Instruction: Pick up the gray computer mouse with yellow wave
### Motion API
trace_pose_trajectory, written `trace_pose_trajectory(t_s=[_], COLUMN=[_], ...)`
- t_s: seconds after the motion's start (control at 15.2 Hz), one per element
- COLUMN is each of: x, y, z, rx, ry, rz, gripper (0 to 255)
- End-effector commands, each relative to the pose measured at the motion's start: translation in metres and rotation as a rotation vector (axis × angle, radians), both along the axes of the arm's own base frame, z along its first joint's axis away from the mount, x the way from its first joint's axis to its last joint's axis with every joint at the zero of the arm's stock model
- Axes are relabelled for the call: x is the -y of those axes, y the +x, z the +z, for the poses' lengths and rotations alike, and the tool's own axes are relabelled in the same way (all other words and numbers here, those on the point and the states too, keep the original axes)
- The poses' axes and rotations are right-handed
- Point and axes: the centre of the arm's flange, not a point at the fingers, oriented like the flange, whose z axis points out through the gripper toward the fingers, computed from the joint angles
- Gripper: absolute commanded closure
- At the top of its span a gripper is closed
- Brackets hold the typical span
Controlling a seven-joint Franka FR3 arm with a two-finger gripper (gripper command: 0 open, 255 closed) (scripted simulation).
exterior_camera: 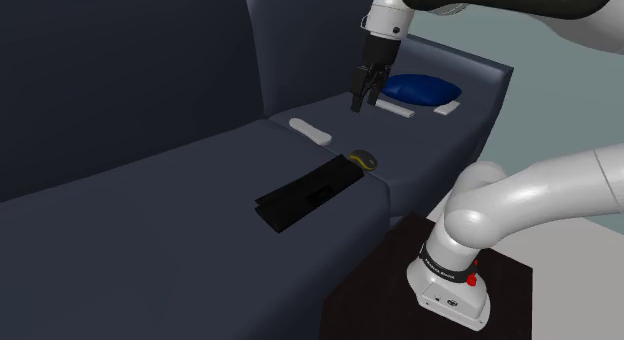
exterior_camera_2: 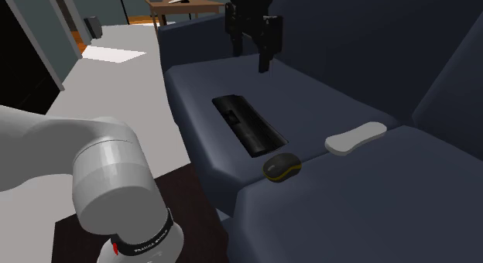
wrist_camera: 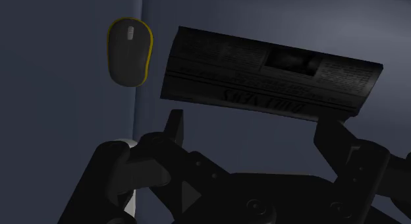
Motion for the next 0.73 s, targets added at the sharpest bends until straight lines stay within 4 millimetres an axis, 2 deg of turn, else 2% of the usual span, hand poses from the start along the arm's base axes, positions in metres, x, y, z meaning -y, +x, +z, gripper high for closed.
trace_pose_trajectory(t_s=[0.0,0.66], x=[0.0,0.05], y=[0.0,0.014], z=[0.0,-0.113], rx=[0.0,0.012], ry=[0.0,-0.089], rz=[0.0,-0.033], gripper=[0,0])
